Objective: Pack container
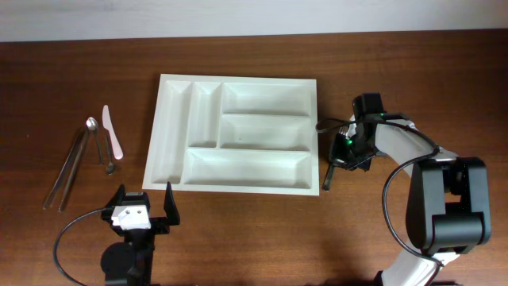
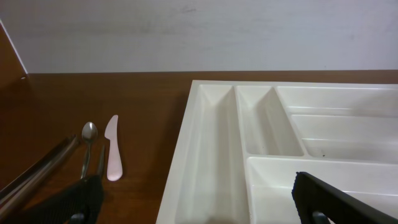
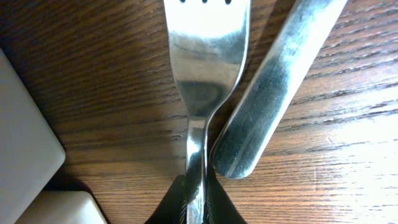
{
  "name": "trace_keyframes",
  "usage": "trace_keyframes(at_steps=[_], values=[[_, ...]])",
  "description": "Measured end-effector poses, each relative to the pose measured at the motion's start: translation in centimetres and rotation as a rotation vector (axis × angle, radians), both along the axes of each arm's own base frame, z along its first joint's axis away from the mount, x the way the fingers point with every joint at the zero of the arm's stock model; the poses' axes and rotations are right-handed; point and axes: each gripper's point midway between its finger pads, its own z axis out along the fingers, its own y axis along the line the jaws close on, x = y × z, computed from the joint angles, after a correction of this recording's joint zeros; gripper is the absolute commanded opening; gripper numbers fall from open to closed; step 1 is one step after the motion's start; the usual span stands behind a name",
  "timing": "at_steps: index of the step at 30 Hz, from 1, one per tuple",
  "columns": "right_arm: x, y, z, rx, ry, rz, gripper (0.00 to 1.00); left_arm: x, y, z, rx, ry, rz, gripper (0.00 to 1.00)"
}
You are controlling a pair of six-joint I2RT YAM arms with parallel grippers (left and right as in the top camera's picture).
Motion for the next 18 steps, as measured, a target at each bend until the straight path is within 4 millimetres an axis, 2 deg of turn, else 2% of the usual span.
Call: trace_keyframes(at_steps=[4, 18], values=[[0.0, 0.0, 0.0, -0.009, -0.003, 0.008, 0.04, 0.0, 0.0, 0.0, 0.0, 0.0, 0.0, 0.99], [1.2, -0.7, 0.2, -0.057, -0.028, 0.048, 0.04, 0.0, 0.0, 0.0, 0.0, 0.0, 0.0, 0.99]])
